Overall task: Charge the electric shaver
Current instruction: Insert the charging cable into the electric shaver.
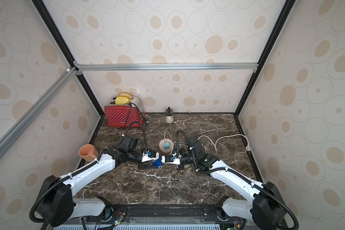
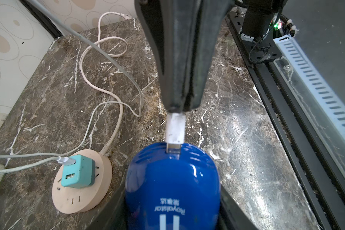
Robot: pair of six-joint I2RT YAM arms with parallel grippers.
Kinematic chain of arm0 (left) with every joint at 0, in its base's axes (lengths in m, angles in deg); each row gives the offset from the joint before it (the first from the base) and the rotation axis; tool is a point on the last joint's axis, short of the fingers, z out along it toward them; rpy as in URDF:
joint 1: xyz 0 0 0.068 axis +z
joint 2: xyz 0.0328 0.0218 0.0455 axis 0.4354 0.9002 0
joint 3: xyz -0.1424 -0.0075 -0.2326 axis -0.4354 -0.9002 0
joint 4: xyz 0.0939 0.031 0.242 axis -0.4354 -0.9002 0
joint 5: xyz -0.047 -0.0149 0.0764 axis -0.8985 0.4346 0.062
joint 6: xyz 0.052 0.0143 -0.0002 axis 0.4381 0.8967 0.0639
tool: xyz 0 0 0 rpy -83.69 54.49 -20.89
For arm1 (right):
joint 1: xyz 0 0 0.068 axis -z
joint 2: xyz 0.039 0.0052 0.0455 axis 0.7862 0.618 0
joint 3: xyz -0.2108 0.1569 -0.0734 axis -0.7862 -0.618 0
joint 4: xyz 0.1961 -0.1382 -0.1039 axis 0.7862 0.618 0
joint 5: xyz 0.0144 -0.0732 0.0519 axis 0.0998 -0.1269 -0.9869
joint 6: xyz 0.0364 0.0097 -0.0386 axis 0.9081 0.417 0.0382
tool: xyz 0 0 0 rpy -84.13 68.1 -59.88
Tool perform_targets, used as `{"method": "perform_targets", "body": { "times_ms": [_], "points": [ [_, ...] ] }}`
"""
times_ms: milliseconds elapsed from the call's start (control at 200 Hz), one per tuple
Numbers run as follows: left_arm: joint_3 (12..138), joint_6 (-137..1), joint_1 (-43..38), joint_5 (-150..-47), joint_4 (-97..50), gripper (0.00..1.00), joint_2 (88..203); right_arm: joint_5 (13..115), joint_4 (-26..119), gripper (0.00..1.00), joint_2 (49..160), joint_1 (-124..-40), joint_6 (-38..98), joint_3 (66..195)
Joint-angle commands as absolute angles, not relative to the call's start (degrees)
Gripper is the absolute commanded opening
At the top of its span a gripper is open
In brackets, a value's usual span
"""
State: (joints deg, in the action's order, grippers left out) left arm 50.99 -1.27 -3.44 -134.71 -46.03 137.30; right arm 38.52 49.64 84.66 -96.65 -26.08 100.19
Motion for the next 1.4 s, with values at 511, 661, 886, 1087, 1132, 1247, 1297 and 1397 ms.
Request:
{"method": "perform_targets", "body": {
  "times_ms": [511, 661, 886, 1087, 1132, 1247, 1297, 1397],
  "points": [
    [53.9, -3.7, -4.5, -139.4, -40.1, 0.0, 134.2, 31.2, 49.7, 0.0, 90.7, -95.5, -25.4, 104.0],
    [53.3, -5.5, -4.5, -139.3, -36.6, 0.0, 134.3, 31.4, 47.1, 0.0, 89.6, -96.6, -23.8, 102.1],
    [53.6, -5.6, -4.5, -139.5, -36.3, 0.0, 134.3, 34.1, 47.9, 0.0, 88.7, -98.1, -24.0, 101.2],
    [53.5, -5.9, -4.5, -140.0, -36.6, 0.0, 133.2, 36.7, 49.1, 0.0, 88.3, -97.9, -24.7, 100.4],
    [53.5, -5.9, -4.5, -140.1, -36.6, 0.0, 133.0, 36.3, 49.1, 0.0, 88.9, -97.8, -24.4, 100.5],
    [53.5, -6.0, -4.5, -140.0, -36.7, 0.0, 132.4, 36.1, 48.2, 0.0, 89.5, -97.0, -23.2, 99.9],
    [53.5, -5.9, -4.5, -139.8, -37.2, 0.0, 132.1, 36.3, 48.2, 0.0, 89.4, -96.7, -23.1, 99.9],
    [53.5, -6.1, -4.5, -139.8, -37.5, 0.0, 131.6, 35.4, 49.1, 0.0, 89.5, -96.7, -22.6, 100.8]
  ]
}}
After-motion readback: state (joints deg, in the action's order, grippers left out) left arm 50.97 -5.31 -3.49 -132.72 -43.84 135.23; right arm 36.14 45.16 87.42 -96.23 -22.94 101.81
